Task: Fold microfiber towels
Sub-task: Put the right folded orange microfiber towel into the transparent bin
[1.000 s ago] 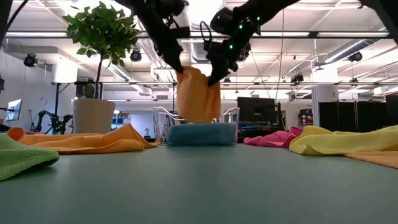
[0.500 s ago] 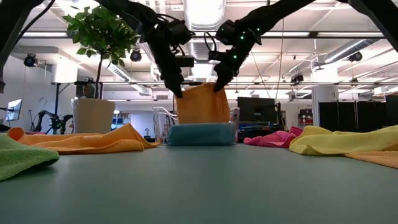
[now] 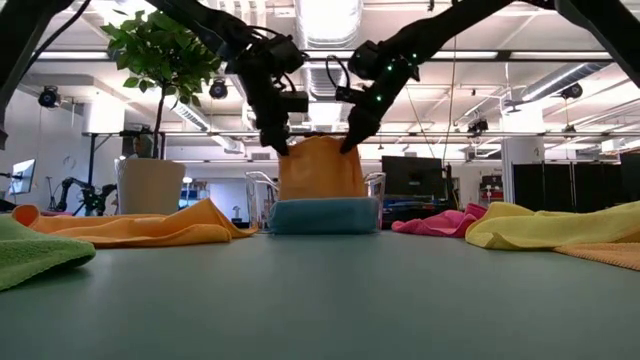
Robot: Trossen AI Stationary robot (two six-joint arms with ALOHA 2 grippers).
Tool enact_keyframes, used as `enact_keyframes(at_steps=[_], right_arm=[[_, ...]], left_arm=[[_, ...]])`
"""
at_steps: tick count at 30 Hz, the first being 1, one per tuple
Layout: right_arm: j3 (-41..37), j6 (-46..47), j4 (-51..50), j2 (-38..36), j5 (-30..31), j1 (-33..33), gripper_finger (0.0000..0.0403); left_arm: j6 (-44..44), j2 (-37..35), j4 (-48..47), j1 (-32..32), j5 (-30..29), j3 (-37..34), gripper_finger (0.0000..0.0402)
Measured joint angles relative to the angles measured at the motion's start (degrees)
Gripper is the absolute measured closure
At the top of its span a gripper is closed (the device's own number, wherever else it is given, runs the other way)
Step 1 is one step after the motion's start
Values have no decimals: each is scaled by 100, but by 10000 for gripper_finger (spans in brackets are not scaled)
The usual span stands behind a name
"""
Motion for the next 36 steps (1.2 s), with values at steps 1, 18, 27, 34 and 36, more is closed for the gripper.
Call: enact_keyframes(at_steps=[1,18,27,34,36], right_arm=[[-2,-81,-24,16,1,-18,394],[-7,-130,-617,38,-385,-37,394],[-29,120,-1131,29,-889,93,394],[-31,400,-1398,29,-955,257,394],[-31,466,-1454,29,-952,291,391]], left_arm=[[27,0,-10,3,-60,0,389],[-30,-2,-827,-225,161,-125,389],[-43,-2,-1162,-302,1016,-116,388],[-181,-7,-1467,-359,1104,-79,388],[-299,-7,-1464,-362,1103,-79,388]])
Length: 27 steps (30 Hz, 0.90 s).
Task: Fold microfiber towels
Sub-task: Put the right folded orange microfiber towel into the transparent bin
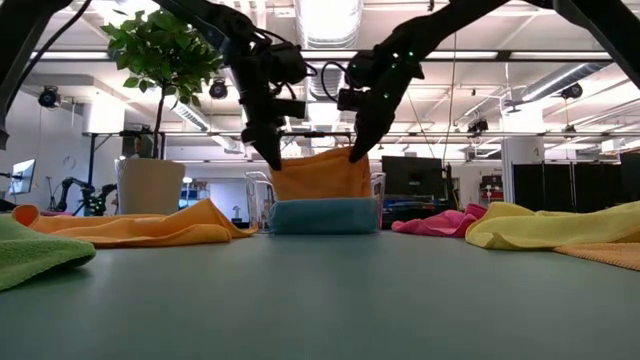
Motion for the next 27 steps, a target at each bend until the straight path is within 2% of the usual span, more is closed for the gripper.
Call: enact_keyframes(at_steps=[4,7,15,19,27], right_arm=[[0,33,-34,0,-2,67,377],[0,34,-157,0,-5,101,360],[-2,396,-480,0,-3,116,294],[-1,646,-483,0,-16,129,265],[-2,691,-521,-2,-105,151,233]], left_arm=[[-180,-2,-13,-1,-2,0,386],[-184,-2,-11,-4,-2,0,370],[-190,-2,-49,-21,-11,-2,282],[-183,-16,-229,-77,-15,78,251],[-177,-228,-426,-216,76,369,242]])
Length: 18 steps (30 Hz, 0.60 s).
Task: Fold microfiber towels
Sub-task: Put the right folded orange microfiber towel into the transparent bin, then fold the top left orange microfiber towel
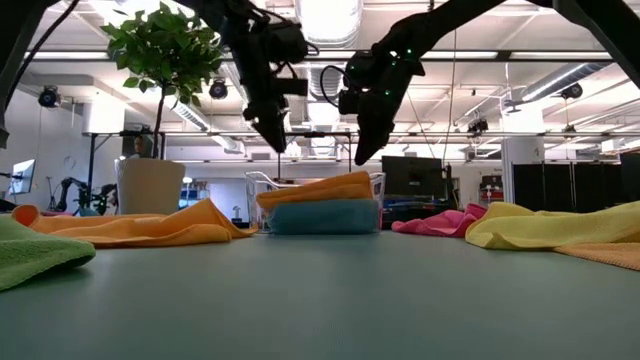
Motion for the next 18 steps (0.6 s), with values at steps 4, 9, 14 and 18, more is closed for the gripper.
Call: enact_keyframes(at_steps=[4,9,14,18], right_arm=[[31,128,2,0,3,0,229],[250,306,-154,-23,1,0,234],[526,347,-573,-185,-2,3,241],[552,482,-785,-377,-118,77,247]], left_arm=[[-41,-277,11,-5,13,127,242],[-493,-795,4,2,26,69,242],[-838,-1304,-145,-2,59,-162,242],[-1335,-1600,-361,-37,202,-383,242]])
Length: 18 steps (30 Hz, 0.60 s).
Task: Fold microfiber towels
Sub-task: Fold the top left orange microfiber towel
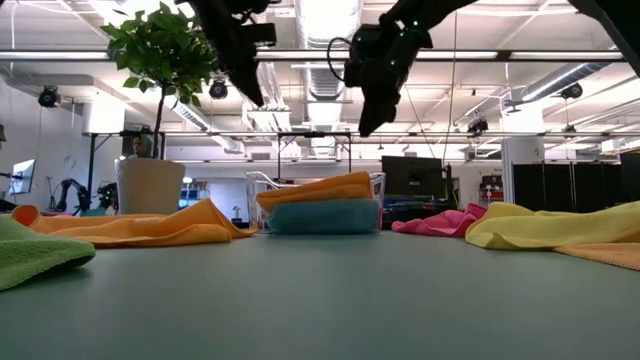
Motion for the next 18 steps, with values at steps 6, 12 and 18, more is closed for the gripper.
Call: enact_keyframes(at_steps=[6,12,18], right_arm=[[-173,97,-233,-102,-820,293,250],[-318,26,-316,-104,-812,847,248],[-378,-144,-194,-106,-807,1350,251]], left_arm=[[-625,-516,-34,-139,463,-889,242],[-1257,-1007,-4,-542,505,-1785,242],[-1924,-1307,15,-1075,505,-2412,242]])
